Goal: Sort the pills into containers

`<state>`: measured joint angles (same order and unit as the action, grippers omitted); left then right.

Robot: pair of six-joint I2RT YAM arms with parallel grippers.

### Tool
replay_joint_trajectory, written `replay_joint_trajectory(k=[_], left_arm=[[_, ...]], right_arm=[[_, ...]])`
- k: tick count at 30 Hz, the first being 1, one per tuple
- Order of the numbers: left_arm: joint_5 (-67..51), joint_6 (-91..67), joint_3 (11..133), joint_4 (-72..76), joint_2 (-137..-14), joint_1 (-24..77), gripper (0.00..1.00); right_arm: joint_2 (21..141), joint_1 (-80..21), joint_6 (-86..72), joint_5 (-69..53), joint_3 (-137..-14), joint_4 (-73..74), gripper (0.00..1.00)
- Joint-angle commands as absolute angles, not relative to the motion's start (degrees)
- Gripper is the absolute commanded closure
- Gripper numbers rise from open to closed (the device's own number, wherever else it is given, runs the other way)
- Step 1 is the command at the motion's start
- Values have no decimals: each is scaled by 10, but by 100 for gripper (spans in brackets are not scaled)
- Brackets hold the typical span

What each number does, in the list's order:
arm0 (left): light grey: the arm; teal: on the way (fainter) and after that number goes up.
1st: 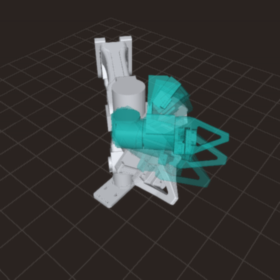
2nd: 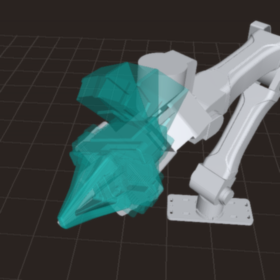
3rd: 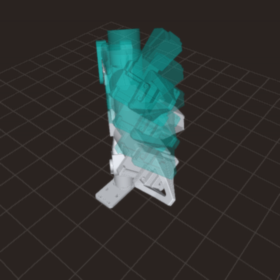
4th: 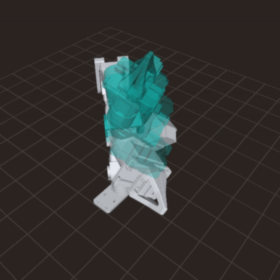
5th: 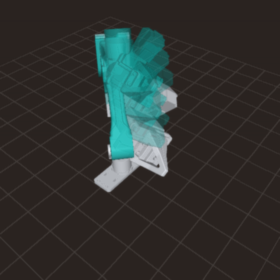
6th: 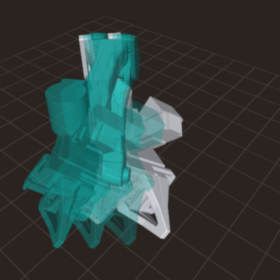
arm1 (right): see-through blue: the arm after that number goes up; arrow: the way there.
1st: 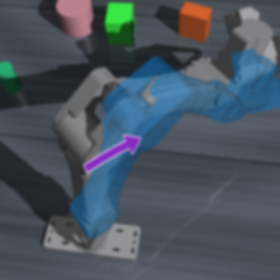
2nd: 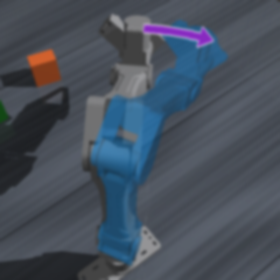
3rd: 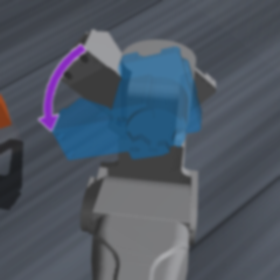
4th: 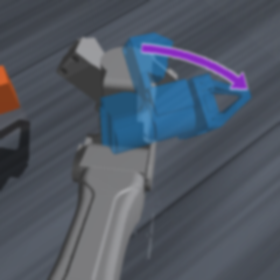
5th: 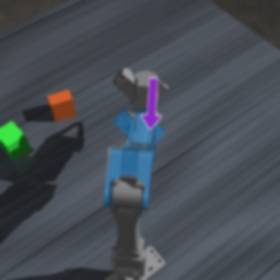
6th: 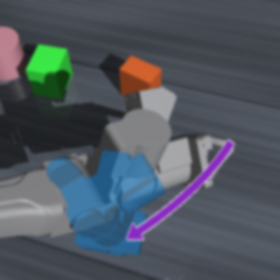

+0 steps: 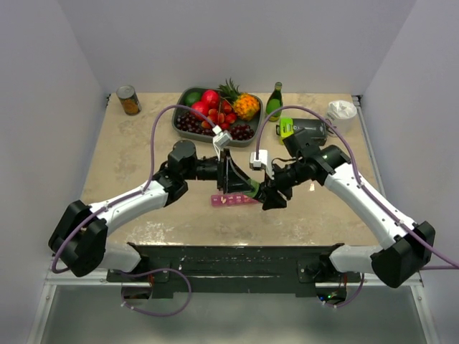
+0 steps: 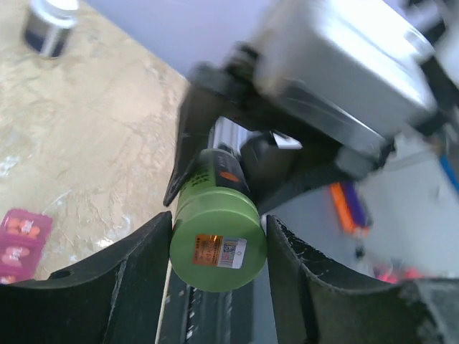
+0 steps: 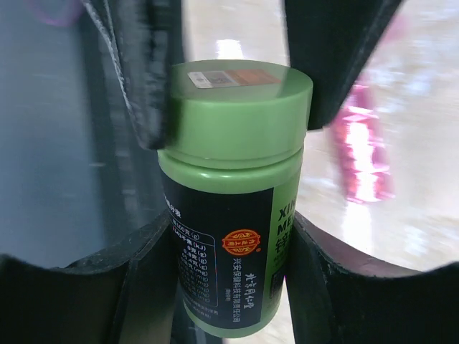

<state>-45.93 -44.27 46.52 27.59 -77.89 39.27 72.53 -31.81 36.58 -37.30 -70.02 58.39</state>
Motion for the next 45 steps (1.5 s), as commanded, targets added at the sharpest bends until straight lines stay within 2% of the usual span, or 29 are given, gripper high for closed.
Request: replay_joint_trajectory(k=[1,3,5,6,7,9,12,13,16,19,22,30,35,45], left_arm=[[-693,-200,480,293,-788,406,92],[-723,-61,479,237,-769,406,92],[-715,39,481,195,-751,407,80],[-710,51,482,193,-747,406,75],[-705,55,483,196,-743,406,66],[-673,43,483,220,-730,406,53],[-602,-24,455,294,-694,401,26],[-584,-46,434,337,-668,396,1],[-548,-165,386,456,-618,358,1],[-536,-278,357,514,-574,315,1],[-502,-273,355,440,-528,298,1],[-324,-284,358,212,-432,294,1],[-251,-326,327,192,-394,294,1],[-265,-437,311,192,-451,294,1]], right_arm=[[753,-314,320,-635,-704,554,100],[781,-312,317,-729,-695,555,100],[791,-310,305,-773,-689,537,100],[799,-309,300,-809,-685,531,100],[802,-308,299,-821,-685,529,100],[808,-308,298,-817,-686,520,100],[804,-308,334,-768,-685,540,100],[801,-308,340,-753,-683,537,100],[781,-308,359,-709,-665,534,100],[767,-308,371,-668,-652,522,100],[759,-308,392,-632,-656,526,100],[735,-308,435,-529,-679,543,100],[721,-308,438,-476,-687,540,100],[700,-308,453,-377,-691,538,100]])
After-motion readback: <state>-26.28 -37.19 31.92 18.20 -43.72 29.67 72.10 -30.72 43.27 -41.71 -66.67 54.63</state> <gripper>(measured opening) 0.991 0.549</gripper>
